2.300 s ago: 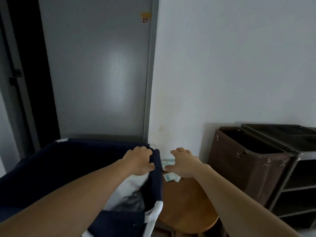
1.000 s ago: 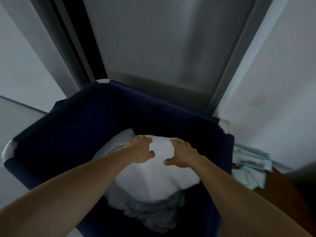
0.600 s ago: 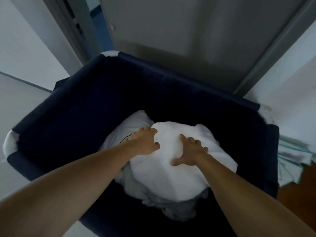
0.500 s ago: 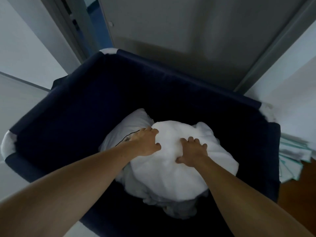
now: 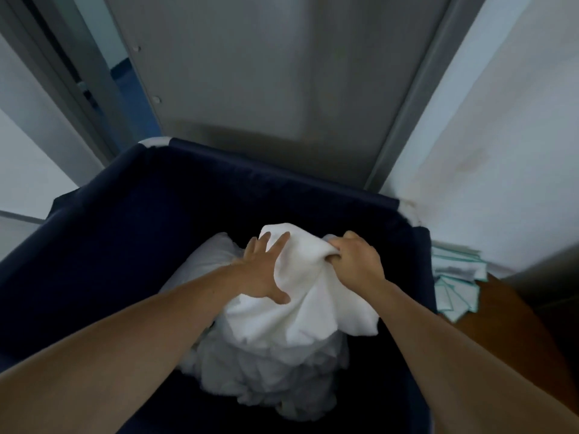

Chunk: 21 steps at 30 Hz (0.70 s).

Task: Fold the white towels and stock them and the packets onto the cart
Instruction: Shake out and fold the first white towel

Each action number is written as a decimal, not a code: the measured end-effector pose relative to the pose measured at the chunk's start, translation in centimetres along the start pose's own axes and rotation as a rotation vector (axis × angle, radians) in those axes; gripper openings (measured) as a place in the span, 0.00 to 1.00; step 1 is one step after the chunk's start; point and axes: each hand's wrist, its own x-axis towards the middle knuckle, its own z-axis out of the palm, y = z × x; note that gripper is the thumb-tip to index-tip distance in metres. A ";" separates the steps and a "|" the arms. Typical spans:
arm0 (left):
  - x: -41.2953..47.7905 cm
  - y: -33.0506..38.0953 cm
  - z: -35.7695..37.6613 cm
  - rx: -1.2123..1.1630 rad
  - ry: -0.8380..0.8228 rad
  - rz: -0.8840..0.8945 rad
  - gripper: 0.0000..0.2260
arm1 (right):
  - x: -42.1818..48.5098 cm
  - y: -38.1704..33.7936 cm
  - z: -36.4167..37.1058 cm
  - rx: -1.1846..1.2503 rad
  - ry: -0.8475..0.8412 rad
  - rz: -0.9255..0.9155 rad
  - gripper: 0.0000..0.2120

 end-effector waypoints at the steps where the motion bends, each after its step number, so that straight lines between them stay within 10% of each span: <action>1: -0.2 1.2 -0.4 0.003 0.047 0.016 0.61 | -0.5 0.2 -1.3 0.061 0.058 -0.013 0.09; 14: -8.1 24.2 -5.3 -0.617 0.691 0.186 0.28 | -13.7 7.1 -17.8 0.937 0.495 -0.215 0.13; 21: -12.4 39.4 -7.8 -0.694 0.811 0.436 0.13 | -19.6 15.9 -23.5 0.813 0.457 -0.070 0.50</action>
